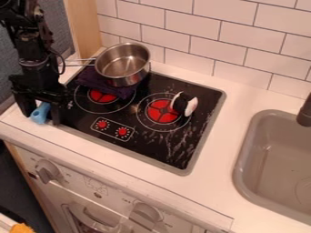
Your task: Moved the blue spoon from the bottom left to the bottom right of the burner
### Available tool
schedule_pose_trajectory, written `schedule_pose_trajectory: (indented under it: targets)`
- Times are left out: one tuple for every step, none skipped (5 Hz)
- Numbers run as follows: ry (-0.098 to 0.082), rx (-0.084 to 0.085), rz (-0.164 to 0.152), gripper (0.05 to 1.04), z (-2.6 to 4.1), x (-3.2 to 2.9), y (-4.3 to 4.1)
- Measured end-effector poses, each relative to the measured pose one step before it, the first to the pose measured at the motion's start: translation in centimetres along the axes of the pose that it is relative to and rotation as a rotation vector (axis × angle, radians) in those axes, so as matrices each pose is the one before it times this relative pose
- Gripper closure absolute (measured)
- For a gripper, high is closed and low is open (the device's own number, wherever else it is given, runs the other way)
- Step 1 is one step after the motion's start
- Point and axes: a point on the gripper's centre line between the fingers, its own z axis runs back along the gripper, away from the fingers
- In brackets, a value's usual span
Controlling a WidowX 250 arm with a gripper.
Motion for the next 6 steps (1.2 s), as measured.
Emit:
schedule_pose_trajectory:
  targets:
    - [0.021,-0.0002,0.0257,0.151,-0.188,0.021,0.18]
    - [0.0084,-0.0039,0.0021,0.428,-0.189,0.048,-0.014]
    - [0.0118,-0.0033,0.0092,0.69,-0.037,-0.123,-0.031]
    - [0.0058,-0.0012,0.0232,0.713,0.309,-0.546,-0.21]
    - [-0.0103,-0.0004,0.038,0.714,2.437,-1.209,-0.586]
    - [-0.0973,-0.0913,0.0219,0.714,3.738,-1.453,-2.758]
